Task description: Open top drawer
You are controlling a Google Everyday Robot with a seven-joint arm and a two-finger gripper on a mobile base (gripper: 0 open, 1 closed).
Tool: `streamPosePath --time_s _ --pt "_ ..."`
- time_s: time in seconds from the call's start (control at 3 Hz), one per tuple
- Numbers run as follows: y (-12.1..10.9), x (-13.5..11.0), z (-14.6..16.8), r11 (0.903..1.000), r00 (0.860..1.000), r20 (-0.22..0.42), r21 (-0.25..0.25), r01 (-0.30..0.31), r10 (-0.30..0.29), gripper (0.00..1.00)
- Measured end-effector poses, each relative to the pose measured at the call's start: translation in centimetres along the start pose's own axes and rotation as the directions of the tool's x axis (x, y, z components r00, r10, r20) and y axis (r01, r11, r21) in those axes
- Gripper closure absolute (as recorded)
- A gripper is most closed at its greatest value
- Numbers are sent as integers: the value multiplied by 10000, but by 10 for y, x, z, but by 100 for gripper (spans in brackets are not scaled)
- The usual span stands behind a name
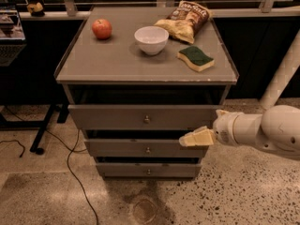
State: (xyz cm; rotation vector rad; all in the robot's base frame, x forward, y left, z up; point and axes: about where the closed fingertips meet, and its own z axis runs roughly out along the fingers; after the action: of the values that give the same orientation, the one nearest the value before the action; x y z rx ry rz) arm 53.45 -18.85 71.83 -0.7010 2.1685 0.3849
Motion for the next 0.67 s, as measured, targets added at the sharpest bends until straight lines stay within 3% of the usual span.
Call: streamPosePath --time_s 0.67 --pt "0 -2 4 10000 10000 26 -54 -10 10 42"
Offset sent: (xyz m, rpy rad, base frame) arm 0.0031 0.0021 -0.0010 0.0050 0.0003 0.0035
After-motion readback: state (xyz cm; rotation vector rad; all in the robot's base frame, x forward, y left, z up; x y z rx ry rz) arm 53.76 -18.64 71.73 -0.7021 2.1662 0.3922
